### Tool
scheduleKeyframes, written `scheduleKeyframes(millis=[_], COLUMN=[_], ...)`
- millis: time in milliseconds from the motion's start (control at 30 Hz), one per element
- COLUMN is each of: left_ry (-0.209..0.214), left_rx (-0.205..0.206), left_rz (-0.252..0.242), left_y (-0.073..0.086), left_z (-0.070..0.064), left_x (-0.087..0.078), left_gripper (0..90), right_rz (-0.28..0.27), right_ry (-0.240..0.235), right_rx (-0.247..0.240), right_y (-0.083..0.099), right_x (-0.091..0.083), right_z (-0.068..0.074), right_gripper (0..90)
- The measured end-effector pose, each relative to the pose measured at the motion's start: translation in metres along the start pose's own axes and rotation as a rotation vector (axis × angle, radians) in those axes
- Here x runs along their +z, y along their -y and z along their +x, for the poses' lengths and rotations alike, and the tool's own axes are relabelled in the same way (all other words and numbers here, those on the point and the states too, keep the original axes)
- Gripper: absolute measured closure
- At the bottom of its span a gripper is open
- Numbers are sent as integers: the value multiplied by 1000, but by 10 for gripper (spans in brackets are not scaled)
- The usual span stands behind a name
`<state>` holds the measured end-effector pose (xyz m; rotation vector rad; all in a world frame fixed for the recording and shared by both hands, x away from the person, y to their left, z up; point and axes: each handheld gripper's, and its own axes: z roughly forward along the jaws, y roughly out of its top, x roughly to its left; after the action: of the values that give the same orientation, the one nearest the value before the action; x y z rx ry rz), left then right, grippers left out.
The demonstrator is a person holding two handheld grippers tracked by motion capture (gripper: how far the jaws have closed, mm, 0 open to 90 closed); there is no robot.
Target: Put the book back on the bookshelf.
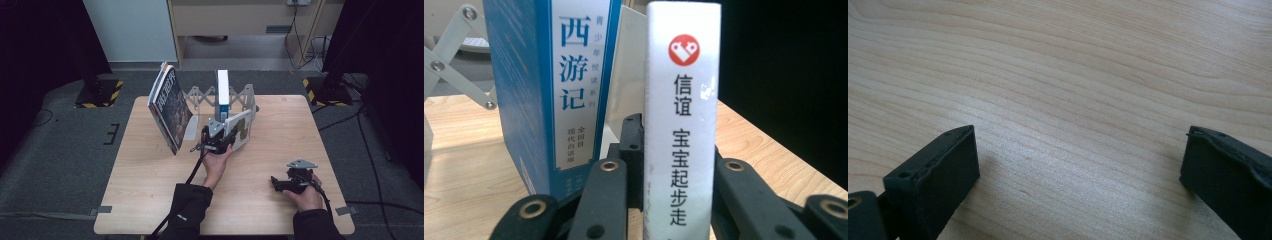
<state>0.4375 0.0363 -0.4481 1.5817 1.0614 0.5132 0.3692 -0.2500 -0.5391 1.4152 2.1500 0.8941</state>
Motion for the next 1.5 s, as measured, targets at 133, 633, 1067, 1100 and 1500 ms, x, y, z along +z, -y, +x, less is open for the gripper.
scheduleKeyframes(millis=[133,633,1067,1100,1500], left_ry=[-10,-38,-23,-21,9], left_rx=[-5,-11,19,23,68], left_rz=[-5,-14,-2,7,126], left_y=[1,5,9,10,35], left_z=[0,2,-1,-1,0], left_x=[4,13,9,8,-18], left_gripper=[746,745,741,741,739], right_rz=[0,0,0,1,0], right_ry=[0,0,0,0,0], right_rx=[0,-1,0,0,0], right_y=[0,0,0,0,0], right_x=[0,0,0,0,0], right_z=[0,0,0,0,0], right_gripper=[24,23,23,23,23])
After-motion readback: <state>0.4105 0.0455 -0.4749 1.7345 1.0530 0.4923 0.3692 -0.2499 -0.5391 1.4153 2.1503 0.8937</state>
